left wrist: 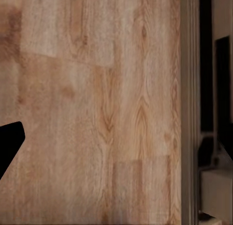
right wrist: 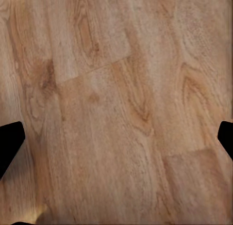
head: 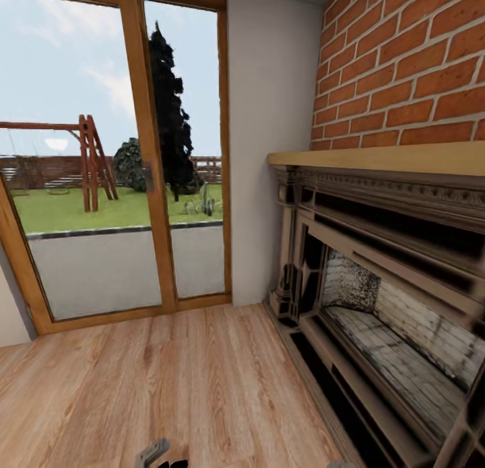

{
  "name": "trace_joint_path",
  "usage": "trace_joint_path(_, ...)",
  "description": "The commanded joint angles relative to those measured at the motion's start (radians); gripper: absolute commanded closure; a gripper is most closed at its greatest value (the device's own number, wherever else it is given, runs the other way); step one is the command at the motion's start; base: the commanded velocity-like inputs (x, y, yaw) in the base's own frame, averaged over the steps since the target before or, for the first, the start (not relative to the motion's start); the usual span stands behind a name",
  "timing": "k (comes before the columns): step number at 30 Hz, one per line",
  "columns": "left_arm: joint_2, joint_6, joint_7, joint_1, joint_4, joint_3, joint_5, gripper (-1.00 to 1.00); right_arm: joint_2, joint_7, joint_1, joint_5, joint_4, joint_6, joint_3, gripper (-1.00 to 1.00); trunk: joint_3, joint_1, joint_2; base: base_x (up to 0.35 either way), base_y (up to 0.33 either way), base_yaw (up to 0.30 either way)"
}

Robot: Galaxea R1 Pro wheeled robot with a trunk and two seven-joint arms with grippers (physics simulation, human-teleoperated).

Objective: Place each of the two pumpkins and all three candles from the living room inside a cabinet in the living room (use any cabinet), then make sure every cabinet is closed, and position the cauldron so it is next to a table in the living room.

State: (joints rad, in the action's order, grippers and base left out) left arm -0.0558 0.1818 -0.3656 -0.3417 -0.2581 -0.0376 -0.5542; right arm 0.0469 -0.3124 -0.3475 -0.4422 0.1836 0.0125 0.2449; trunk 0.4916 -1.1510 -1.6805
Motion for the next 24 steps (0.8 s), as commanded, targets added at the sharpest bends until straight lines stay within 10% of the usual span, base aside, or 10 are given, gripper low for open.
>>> trace_joint_path(1,-0.001,0.007,-0.001,0.0,-0.001,-0.004,-0.01,-1.0,0.001,-0.002,-0.001,-0.01,0.0,0.001,0.008,-1.0,0.001,0.0,-0.001,0.301,-0.144,0.0)
trace_joint_path(11,-0.001,0.007,0.0,0.0,-0.001,-0.004,-0.01,-1.0,0.0,-0.002,-0.001,-0.01,0.0,0.001,0.008,-1.0,0.001,0.0,-0.001,0.301,-0.144,0.017)
trace_joint_path(24,0.0,0.007,-0.001,0.0,-0.001,-0.004,-0.01,-1.0,0.001,-0.002,-0.001,-0.01,-0.001,0.002,0.009,-1.0,0.001,0.0,-0.001,0.301,-0.159,0.281)
